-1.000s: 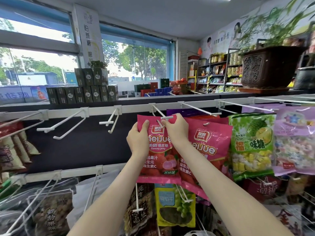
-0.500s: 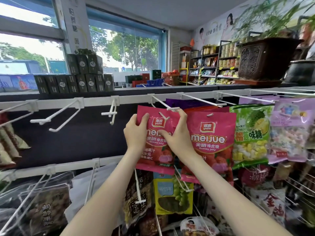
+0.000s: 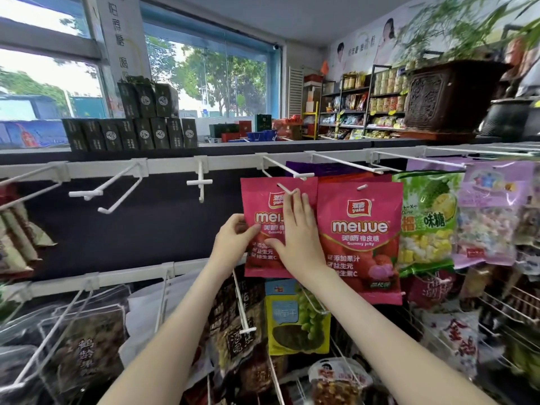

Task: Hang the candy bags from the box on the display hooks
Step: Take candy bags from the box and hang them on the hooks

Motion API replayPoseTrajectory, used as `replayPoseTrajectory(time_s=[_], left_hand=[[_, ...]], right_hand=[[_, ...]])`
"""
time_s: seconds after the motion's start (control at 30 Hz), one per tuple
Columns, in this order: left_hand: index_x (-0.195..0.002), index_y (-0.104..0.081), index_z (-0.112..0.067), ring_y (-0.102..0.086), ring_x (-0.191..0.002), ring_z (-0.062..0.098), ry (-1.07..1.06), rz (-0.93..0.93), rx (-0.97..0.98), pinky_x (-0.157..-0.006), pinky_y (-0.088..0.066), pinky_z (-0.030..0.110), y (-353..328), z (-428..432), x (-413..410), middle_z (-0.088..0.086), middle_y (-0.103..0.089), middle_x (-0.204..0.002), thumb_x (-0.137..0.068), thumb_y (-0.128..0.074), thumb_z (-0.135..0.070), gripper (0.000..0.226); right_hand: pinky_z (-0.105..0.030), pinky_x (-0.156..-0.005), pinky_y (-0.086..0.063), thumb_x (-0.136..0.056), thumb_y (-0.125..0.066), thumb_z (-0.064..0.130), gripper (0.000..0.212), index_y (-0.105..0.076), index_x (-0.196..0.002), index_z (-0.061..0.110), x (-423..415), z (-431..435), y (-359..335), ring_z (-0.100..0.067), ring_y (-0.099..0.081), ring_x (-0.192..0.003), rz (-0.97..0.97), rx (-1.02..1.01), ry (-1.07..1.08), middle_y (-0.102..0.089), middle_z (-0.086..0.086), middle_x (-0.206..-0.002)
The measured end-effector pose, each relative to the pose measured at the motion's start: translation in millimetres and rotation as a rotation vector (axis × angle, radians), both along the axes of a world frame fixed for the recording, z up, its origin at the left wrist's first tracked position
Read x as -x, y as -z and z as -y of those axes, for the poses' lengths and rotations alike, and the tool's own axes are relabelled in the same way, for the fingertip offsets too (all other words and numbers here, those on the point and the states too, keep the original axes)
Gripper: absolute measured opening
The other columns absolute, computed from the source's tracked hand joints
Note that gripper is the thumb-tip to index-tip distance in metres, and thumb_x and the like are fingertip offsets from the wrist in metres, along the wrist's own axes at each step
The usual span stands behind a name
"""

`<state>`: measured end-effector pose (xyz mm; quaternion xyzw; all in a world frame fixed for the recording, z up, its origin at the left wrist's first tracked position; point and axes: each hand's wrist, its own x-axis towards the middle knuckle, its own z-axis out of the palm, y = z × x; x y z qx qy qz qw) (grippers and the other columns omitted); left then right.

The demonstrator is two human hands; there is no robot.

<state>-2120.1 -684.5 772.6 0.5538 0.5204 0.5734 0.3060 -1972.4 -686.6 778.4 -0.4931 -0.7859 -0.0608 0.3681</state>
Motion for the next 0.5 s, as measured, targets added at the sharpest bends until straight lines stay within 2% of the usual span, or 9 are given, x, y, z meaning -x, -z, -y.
replayPoseTrajectory(time_s=[0.1,0.2,0.27,0.33,0.4,0.5], left_hand=[[-0.098,-0.061,-0.023,-0.065,-0.092,0.014,-0.091,-0.077,-0.009,-0.085,-0.054,0.037,5,-2,-2,-0.002,-0.069,-0.098,-0.088,-0.066,-0.026,0.012],[-0.107,-0.058,-0.016,-0.061,-0.091,0.013,-0.184,-0.171,-0.043,-0.072,-0.044,0.017,3,1,-8,-0.007,-0.063,-0.093,-0.09,-0.063,-0.022,0.018],[-0.115,-0.053,-0.013,-0.061,-0.095,0.016,-0.213,-0.248,-0.059,-0.065,-0.041,0.012,5,5,-13,-0.004,-0.062,-0.099,-0.091,-0.061,-0.017,0.026],[-0.13,-0.044,-0.01,-0.057,-0.11,0.021,-0.25,-0.346,-0.102,-0.081,-0.046,0.023,10,10,-19,0.005,-0.058,-0.12,-0.09,-0.06,-0.012,0.044],[-0.142,-0.031,-0.004,-0.045,-0.126,0.031,-0.354,-0.509,-0.216,-0.101,-0.043,0.041,18,17,-27,0.017,-0.043,-0.139,-0.084,-0.062,-0.005,0.065],[-0.146,-0.024,-0.005,-0.033,-0.135,0.041,-0.543,-0.864,-0.373,-0.108,-0.032,0.053,30,28,-43,0.028,-0.029,-0.148,-0.074,-0.068,-0.005,0.084]], right_hand=[[-0.031,-0.112,0.015,-0.087,-0.063,0.036,0.102,0.016,-0.148,0.014,7,-6,5,-0.016,0.03,-0.136,0.021,0.024,0.035,0.03,0.0,-0.149],[-0.033,-0.113,0.015,-0.088,-0.063,0.032,0.102,0.017,-0.147,0.013,11,-11,5,-0.018,0.029,-0.137,0.027,0.05,0.042,0.033,0.0,-0.147],[-0.035,-0.116,0.011,-0.088,-0.063,0.03,0.101,0.018,-0.147,0.013,11,-11,5,-0.017,0.028,-0.137,0.024,0.061,0.021,0.032,0.0,-0.147],[-0.034,-0.117,0.009,-0.089,-0.062,0.026,0.098,0.016,-0.148,0.014,9,-9,6,-0.015,0.027,-0.137,0.003,0.068,-0.022,0.03,0.003,-0.147],[-0.03,-0.116,0.007,-0.091,-0.059,0.02,0.092,0.012,-0.149,0.016,4,-3,8,-0.012,0.024,-0.138,-0.012,0.062,-0.07,0.028,0.006,-0.149],[-0.023,-0.116,0.005,-0.09,-0.056,0.009,0.085,0.002,-0.152,0.018,-12,11,13,-0.006,0.019,-0.141,-0.037,0.043,-0.15,0.012,0.004,-0.158]])
